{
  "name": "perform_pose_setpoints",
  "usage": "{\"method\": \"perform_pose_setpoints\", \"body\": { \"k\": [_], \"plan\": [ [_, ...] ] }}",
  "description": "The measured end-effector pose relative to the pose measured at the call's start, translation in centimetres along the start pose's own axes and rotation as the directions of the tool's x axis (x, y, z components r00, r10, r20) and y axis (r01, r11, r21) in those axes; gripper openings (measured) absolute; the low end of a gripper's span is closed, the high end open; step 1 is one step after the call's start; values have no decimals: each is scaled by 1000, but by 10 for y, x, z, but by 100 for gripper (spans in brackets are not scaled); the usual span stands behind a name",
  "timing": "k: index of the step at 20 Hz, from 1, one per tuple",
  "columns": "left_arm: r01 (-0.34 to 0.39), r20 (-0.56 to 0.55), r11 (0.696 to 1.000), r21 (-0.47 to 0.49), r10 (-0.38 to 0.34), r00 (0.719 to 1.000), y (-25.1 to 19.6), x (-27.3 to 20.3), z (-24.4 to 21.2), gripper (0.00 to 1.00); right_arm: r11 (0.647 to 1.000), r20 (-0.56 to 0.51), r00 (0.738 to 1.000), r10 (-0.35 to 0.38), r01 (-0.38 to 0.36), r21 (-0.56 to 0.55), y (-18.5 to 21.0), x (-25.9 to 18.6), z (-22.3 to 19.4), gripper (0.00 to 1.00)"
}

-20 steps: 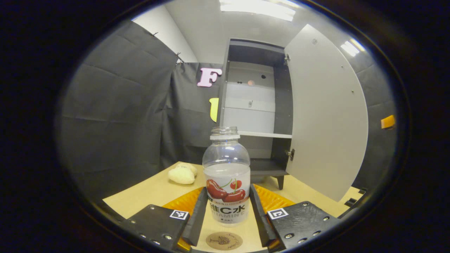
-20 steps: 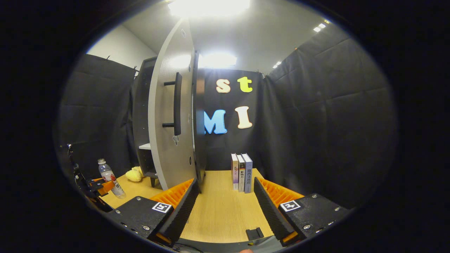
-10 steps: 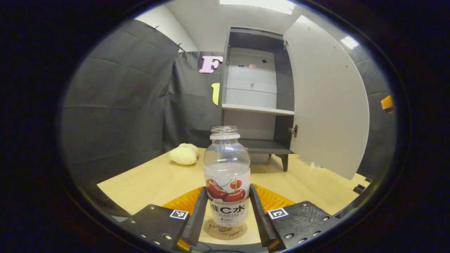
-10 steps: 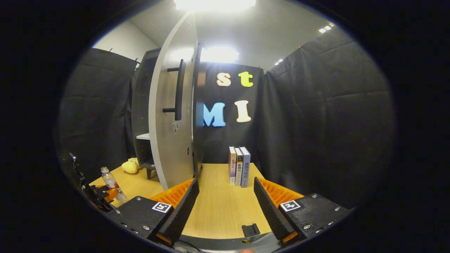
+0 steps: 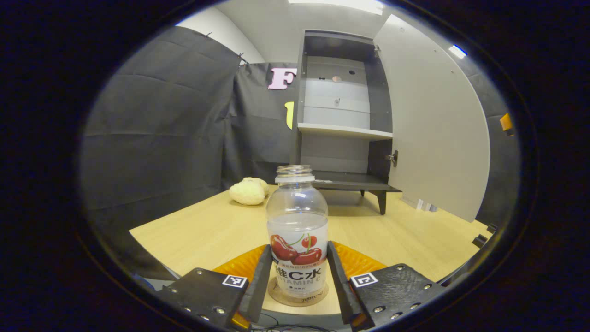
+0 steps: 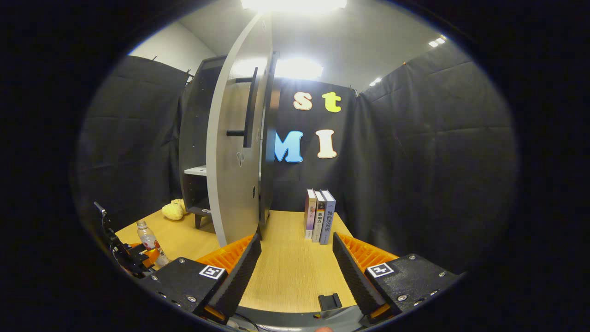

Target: Open the cabinet door with the right hand, grasp the bottle in the cabinet with the left hand and place it on the coaster, then close the cabinet door with the right hand.

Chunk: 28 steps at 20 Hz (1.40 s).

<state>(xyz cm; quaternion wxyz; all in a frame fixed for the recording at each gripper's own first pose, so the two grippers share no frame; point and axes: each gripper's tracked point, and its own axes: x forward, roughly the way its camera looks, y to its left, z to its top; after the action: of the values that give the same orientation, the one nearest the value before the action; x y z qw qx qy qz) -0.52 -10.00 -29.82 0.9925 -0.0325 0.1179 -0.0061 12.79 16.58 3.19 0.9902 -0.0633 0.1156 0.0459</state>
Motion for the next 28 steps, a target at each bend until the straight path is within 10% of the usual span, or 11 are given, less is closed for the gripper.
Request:
{"method": "perform_pose_setpoints", "body": {
  "k": [28],
  "plan": [
    [9,5,993,118,-10,1000,-27,-19,49,83,998,34,998,58,-59,27,13,12,14,95]
  ]
}}
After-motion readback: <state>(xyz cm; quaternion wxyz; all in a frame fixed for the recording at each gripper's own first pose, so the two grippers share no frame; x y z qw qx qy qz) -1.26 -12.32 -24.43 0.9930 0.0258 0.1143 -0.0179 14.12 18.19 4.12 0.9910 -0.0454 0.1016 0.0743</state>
